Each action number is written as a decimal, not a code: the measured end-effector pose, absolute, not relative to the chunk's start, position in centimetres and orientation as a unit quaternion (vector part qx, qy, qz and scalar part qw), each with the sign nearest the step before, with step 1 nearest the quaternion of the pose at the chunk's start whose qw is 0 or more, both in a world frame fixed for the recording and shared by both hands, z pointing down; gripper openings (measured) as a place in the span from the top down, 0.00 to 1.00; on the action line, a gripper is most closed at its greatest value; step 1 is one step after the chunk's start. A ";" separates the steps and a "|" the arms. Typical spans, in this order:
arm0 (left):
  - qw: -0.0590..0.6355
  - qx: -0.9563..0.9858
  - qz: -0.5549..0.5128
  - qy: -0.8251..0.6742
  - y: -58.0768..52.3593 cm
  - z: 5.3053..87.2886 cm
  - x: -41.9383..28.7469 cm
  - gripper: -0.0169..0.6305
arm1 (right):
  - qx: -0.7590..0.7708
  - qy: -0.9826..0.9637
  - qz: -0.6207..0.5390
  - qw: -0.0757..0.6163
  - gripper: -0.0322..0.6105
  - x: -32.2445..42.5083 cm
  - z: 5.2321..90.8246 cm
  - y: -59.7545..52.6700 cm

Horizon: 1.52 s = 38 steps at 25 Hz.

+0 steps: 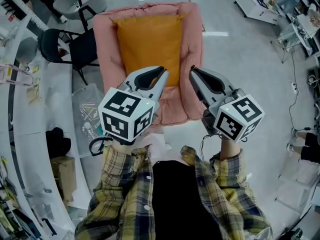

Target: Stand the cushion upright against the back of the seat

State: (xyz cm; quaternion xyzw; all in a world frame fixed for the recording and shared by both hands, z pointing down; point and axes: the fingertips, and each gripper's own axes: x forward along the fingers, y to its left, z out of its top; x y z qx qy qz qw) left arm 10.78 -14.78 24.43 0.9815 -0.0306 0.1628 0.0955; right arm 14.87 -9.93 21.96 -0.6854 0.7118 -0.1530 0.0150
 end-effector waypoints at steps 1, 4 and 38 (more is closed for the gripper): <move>0.097 0.982 0.159 -0.025 -13.4 24.1 10.1 0.93 | -0.683 0.714 -0.151 0.014 0.90 14.0 21.8 -8.9; 0.105 0.984 0.147 -0.006 -9.3 23.4 7.7 0.94 | -0.674 0.724 -0.147 0.012 0.90 10.8 21.5 -6.0; 0.149 0.973 0.170 0.040 -6.7 24.4 -7.1 0.97 | -0.660 0.727 -0.186 0.010 0.90 -4.6 22.7 -5.5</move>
